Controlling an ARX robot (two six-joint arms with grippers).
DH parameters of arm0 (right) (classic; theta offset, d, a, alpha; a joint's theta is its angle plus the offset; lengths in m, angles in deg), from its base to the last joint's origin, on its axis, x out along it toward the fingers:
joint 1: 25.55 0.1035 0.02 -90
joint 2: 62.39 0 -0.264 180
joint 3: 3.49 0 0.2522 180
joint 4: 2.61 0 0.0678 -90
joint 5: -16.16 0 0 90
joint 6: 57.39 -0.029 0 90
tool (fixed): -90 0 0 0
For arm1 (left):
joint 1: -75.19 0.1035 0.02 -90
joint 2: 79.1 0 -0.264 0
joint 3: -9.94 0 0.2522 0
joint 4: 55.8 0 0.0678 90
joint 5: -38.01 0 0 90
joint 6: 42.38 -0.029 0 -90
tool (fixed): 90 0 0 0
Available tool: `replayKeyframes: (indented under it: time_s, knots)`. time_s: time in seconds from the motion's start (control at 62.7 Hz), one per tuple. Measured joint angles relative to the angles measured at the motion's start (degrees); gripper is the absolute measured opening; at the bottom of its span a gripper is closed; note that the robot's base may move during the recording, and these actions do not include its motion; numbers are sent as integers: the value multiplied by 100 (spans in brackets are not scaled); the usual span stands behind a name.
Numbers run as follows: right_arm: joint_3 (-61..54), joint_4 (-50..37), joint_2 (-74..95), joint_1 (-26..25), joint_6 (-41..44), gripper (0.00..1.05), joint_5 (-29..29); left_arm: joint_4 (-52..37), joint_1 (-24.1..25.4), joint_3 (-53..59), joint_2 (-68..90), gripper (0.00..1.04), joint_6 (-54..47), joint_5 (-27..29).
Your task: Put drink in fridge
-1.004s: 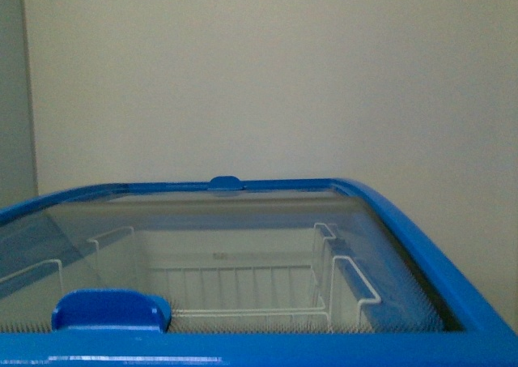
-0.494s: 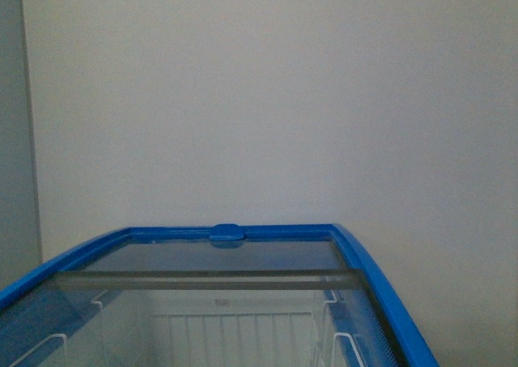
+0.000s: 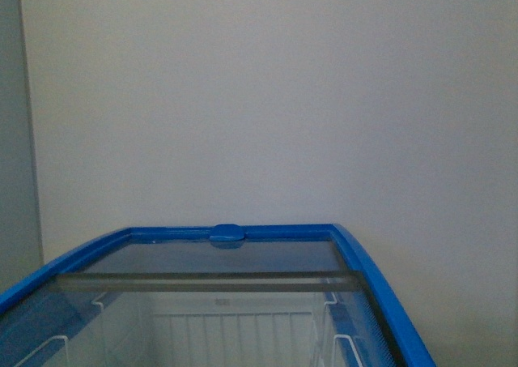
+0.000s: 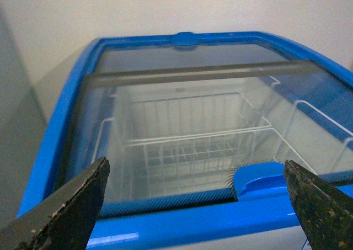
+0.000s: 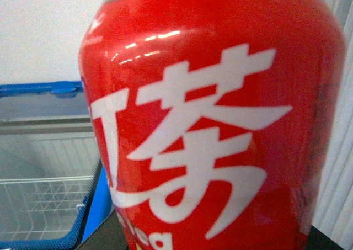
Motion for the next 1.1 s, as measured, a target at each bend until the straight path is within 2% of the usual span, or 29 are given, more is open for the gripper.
replayKeyframes:
  time_s: [0.032, 0.064, 0.239, 0.414, 0.542, 0.574, 0.861, 1.1]
  knots:
    - [0, 0, 0, 0, 0, 36, -2, -302, 4, -181, 595, 97, -450, -579]
    - [0, 0, 0, 0, 0, 36, -4, -442, 4, -289, 946, 97, -844, -927]
    - [0, 0, 0, 0, 0, 36, -9, -487, 96, -883, 2312, 97, -2647, -2387]
    - [0, 0, 0, 0, 0, 36, -7, 299, 170, -1615, 3318, 97, -4498, -3130]
    - [0, 0, 0, 0, 0, 36, -7, 1327, 98, -2326, 3921, 97, -5720, -3187]
    - [0, 0, 0, 0, 0, 36, -9, 1344, 61, -2457, 4074, 97, -5829, -3150]
    - [0, 0, 0, 0, 0, 36, -9, 1521, -297, -3206, 4723, 97, -6059, -2922]
    - [0, 0, 0, 0, 0, 36, -9, 2347, -592, -3980, 5259, 97, -6186, -2787]
